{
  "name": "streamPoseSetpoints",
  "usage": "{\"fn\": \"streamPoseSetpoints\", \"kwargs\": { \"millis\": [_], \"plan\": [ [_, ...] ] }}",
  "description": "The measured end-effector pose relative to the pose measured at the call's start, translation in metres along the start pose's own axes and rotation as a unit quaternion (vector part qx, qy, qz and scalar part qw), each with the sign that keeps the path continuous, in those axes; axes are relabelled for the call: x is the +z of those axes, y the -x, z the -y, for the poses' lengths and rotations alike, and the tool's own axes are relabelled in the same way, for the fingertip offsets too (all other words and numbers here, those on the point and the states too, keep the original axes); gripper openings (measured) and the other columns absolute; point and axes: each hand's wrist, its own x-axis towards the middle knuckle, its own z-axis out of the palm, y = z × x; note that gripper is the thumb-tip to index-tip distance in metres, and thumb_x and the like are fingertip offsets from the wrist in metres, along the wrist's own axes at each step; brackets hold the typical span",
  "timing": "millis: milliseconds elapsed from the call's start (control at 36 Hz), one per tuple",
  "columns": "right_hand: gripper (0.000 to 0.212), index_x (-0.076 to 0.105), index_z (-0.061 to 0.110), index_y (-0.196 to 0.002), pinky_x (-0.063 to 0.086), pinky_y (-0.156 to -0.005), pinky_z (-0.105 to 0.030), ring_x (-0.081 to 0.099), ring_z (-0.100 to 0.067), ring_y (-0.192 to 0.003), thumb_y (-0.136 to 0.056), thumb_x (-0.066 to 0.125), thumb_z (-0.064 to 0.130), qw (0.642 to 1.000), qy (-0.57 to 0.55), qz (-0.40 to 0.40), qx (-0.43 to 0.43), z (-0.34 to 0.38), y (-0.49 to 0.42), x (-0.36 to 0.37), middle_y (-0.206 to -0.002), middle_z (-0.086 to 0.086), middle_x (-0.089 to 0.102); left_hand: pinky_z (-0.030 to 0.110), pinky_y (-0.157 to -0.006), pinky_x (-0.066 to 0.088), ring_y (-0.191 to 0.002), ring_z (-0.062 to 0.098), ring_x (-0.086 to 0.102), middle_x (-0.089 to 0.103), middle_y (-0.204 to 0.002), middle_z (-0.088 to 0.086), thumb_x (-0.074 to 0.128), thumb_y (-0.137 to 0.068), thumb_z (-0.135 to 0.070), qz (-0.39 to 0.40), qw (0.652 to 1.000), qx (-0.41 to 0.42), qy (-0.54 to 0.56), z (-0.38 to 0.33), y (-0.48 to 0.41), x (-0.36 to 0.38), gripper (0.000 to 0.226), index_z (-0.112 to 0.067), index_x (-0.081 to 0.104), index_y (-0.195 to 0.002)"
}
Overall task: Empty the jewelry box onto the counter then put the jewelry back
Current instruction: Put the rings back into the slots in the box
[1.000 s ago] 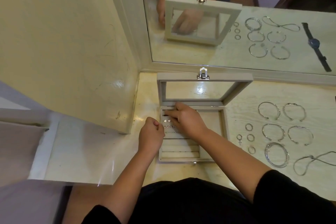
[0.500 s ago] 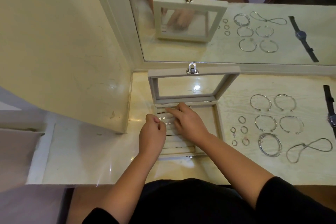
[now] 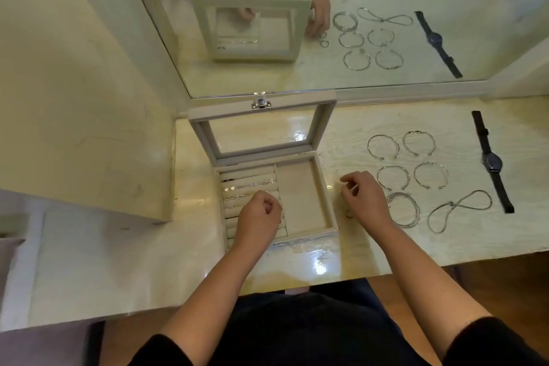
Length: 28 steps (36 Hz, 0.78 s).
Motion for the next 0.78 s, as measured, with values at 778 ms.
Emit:
{"fn": "streamPoseSetpoints", "kwargs": {
  "millis": [778],
  "plan": [
    [0.016, 0.057, 0.011, -0.092, 0.039, -0.065, -0.028, 0.052, -0.016, -0.077, -0.081, 0.064, 0.020, 0.985, 0.119, 0.107, 0.059, -0.021, 0.021, -0.011, -0.086, 0.002, 0.052, 0.019, -0.055, 0.042, -0.056, 0.005, 0.052, 0.059, -0.060, -0.006, 0.045, -0.090, -0.014, 0.064, 0.998, 0.017, -0.013, -0.011, 0.008, 0.028, 0.021, -0.024, 0.051, -0.073]
  ]
}}
